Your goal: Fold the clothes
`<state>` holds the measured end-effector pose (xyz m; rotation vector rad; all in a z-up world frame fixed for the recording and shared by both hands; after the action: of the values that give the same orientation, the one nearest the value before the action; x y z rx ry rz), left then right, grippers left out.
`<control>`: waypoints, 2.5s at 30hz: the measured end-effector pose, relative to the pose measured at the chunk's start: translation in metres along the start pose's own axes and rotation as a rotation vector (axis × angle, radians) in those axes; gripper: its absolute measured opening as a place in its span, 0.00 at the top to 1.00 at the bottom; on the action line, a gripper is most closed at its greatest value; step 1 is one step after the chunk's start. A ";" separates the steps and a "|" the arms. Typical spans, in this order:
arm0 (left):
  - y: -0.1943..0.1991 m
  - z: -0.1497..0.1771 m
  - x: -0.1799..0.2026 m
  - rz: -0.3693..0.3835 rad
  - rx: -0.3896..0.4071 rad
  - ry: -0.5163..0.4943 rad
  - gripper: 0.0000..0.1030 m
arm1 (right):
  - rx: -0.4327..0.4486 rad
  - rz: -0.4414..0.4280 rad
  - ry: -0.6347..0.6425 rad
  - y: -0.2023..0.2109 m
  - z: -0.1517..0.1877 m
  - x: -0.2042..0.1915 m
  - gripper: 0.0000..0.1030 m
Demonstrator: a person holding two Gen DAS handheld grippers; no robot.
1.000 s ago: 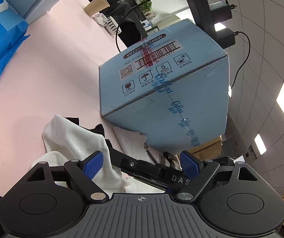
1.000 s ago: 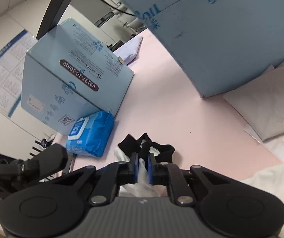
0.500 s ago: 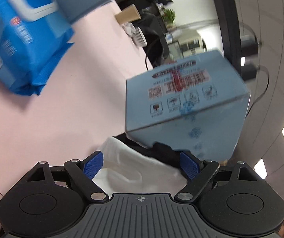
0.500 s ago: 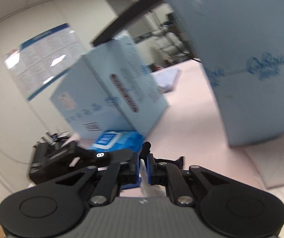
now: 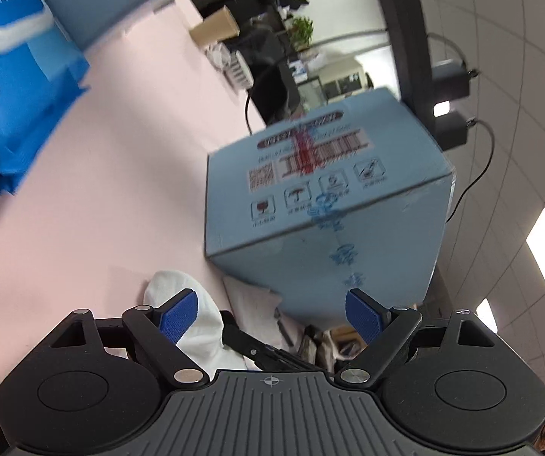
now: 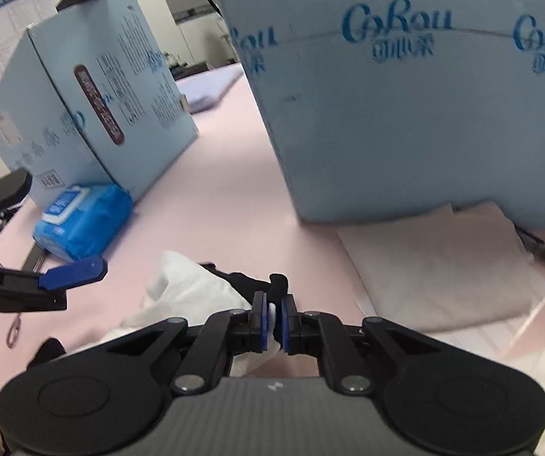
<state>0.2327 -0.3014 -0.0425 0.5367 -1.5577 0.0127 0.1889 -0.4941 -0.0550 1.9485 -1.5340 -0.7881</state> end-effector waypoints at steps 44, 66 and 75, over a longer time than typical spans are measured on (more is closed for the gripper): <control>-0.024 -0.028 -0.023 -0.472 0.223 -0.438 0.90 | 0.111 0.090 0.187 -0.042 -0.028 -0.045 0.91; -0.002 -0.057 -0.011 -0.513 0.304 -0.394 0.60 | 0.132 0.022 -0.029 -0.017 -0.037 -0.014 0.64; 0.001 -0.035 0.011 -0.215 0.147 -0.244 0.38 | 0.099 -0.293 -0.210 -0.016 -0.023 -0.042 0.72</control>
<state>0.2659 -0.2928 -0.0290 0.8454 -1.7362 -0.1070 0.2086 -0.4488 -0.0457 2.2572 -1.4441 -1.0868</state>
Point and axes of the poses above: each gripper's, at about its wrist camera, not at the fingertips, and y roughly against the way its jaws point, x to its right, z to its underside, the point moved 9 cm from there along -y, roughly the way its jaws point, and after that the axes turned 14 degrees about y, right-handed, at the moved point
